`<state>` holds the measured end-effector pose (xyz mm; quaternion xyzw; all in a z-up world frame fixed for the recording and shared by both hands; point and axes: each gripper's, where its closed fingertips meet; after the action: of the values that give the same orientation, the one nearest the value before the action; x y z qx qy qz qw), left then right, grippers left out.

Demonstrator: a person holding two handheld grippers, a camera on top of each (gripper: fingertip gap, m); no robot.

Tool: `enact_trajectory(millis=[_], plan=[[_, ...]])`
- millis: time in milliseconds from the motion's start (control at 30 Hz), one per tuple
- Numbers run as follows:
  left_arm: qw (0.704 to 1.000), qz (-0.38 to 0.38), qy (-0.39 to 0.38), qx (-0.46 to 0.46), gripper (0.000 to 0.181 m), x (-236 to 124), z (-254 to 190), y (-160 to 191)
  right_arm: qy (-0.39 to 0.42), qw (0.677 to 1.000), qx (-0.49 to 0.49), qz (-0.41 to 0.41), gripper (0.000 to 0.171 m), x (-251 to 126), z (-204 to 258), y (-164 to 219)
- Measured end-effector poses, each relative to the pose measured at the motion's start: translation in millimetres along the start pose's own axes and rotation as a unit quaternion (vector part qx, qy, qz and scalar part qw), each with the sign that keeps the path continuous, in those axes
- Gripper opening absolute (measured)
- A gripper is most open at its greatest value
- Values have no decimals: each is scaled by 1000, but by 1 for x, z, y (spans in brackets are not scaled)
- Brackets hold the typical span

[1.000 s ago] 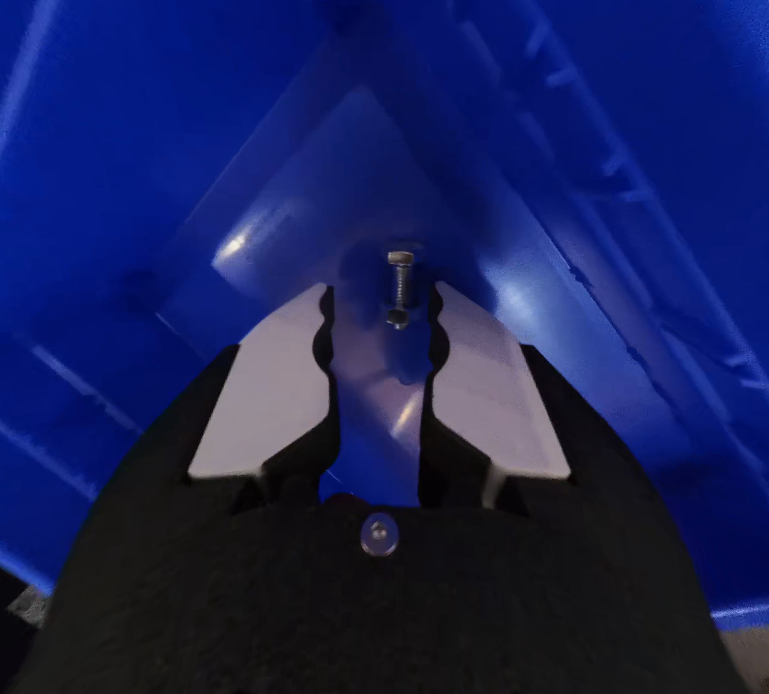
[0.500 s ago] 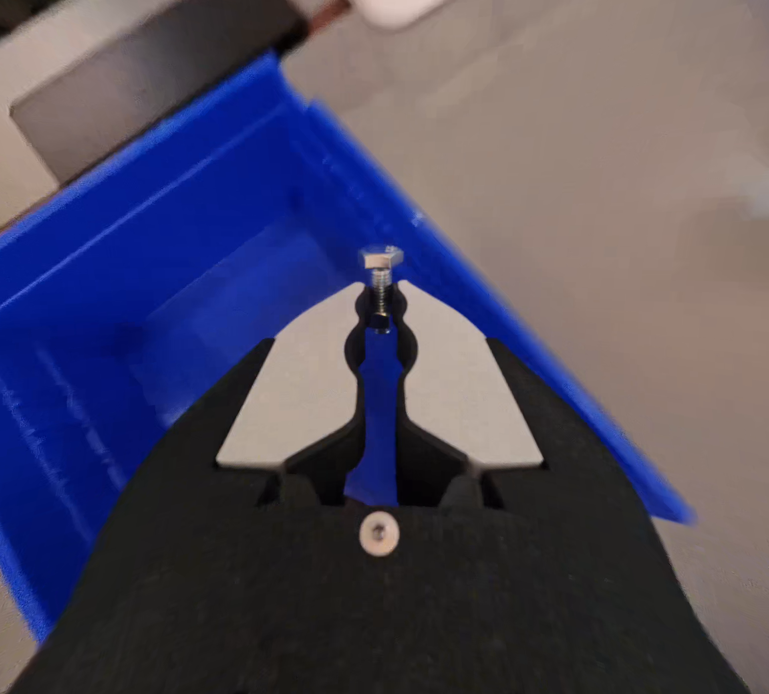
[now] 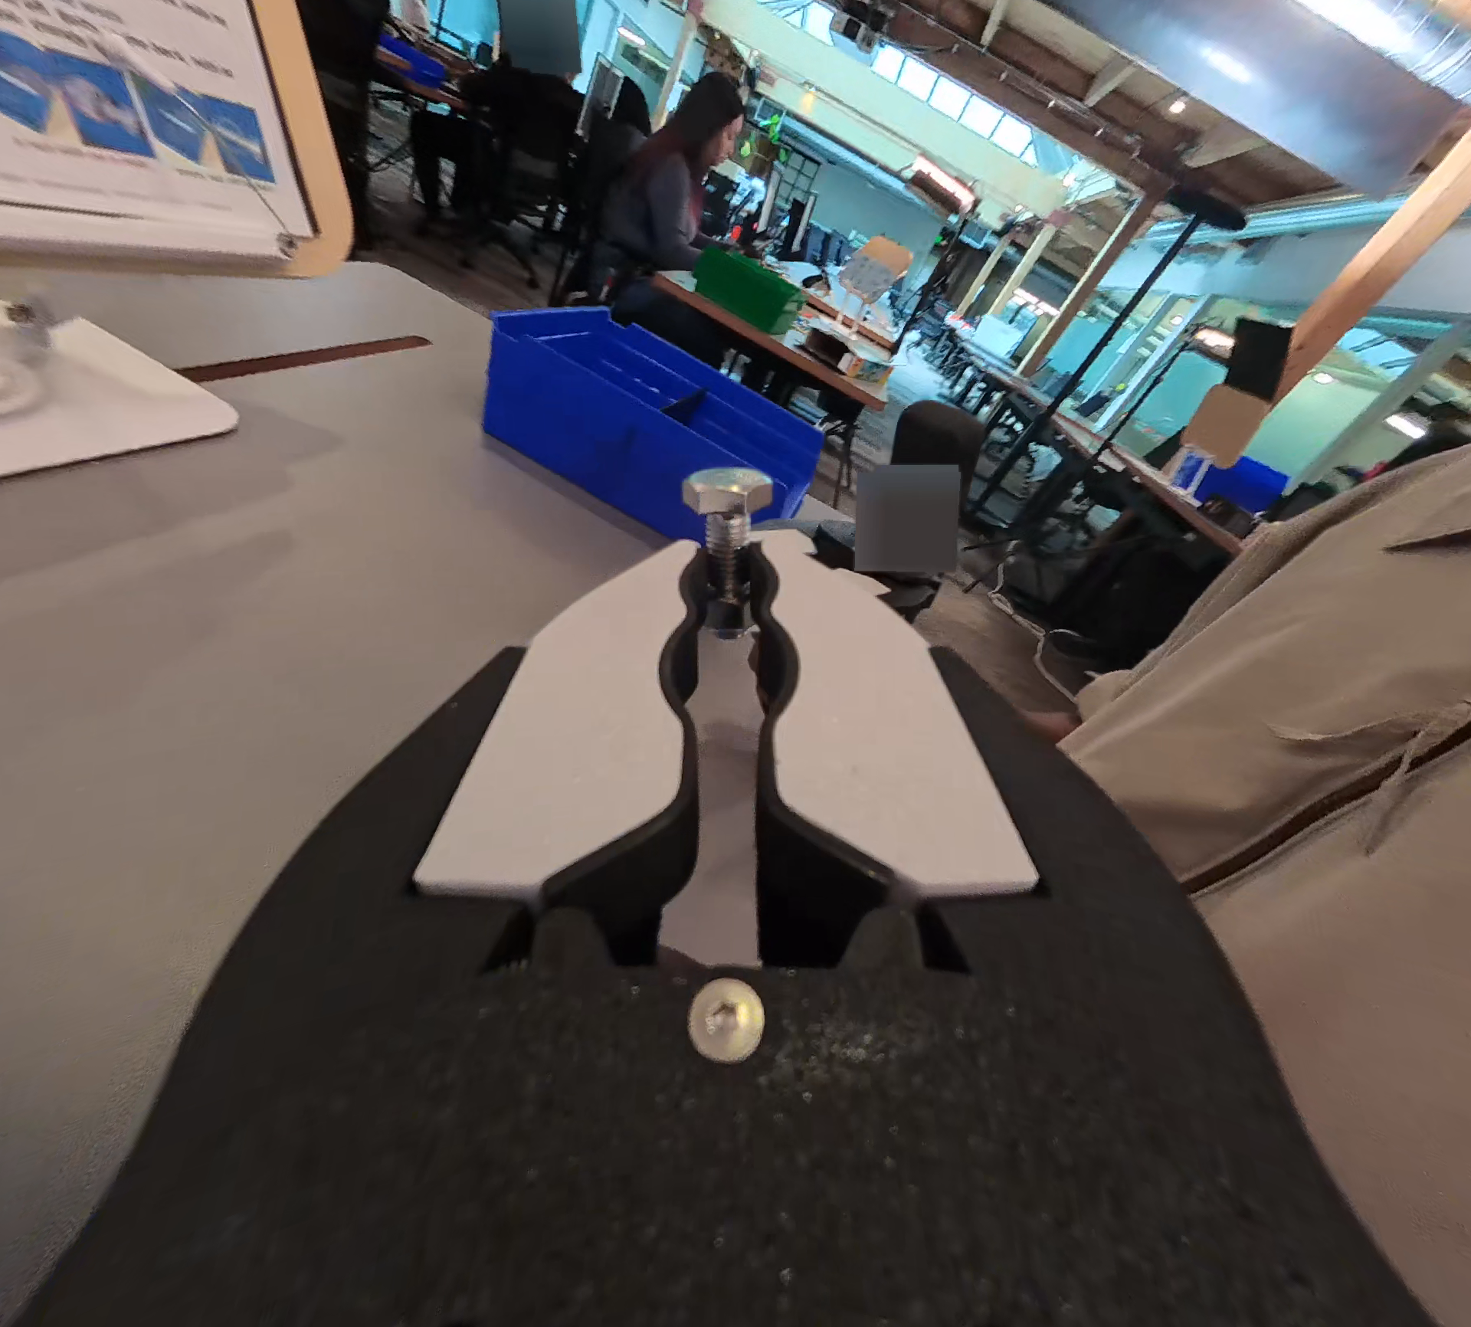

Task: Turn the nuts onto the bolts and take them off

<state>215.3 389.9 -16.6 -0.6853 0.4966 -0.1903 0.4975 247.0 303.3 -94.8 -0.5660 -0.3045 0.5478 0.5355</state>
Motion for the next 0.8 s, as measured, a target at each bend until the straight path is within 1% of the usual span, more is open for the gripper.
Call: enact_trajectory(millis=[100, 167, 233, 333, 467, 533, 633, 700, 800], plan=[[999, -7, 30, -19, 9, 14, -3, 5, -5, 1000, -4, 8, 27, -2, 5, 3], [999, -11, 39, -25, 9, 23, -4, 6, -27, 1000, 3, 9, 28, -3, 12, 2], [998, -8, 59, -26, 9, 36, -11, 9, -72, 997, 21, 3, 29, -2, 27, -5], [997, 10, 72, 3, 9, 55, -22, 17, -158, 986, 56, -8, 30, -1, 51, -19], [994, 12, 100, 34, 9, 64, -38, 19, -223, 972, 74, -9, 26, -1, 64, -26], [995, 19, 97, 33, 9, 67, -37, 22, -236, 968, 82, -13, 26, -2, 65, -28], [994, 17, 108, 28, 9, 71, -38, 26, -230, 970, 80, -12, 23, -1, 63, -26], [994, 20, 105, 28, 9, 75, -37, 29, -233, 969, 82, -16, 16, -2, 63, -27], [994, 15, 108, 27, 9, 76, -38, 30, -237, 968, 76, -14, 13, -4, 62, -24]])
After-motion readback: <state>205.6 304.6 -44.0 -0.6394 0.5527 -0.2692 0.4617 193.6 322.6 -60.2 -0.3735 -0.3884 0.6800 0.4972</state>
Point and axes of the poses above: each gripper's, where its closed fingertips meet, x out along the fingers, y out of its underside, z = x × y across the jaws, and after that the axes turned 15 degrees about z, right-handed
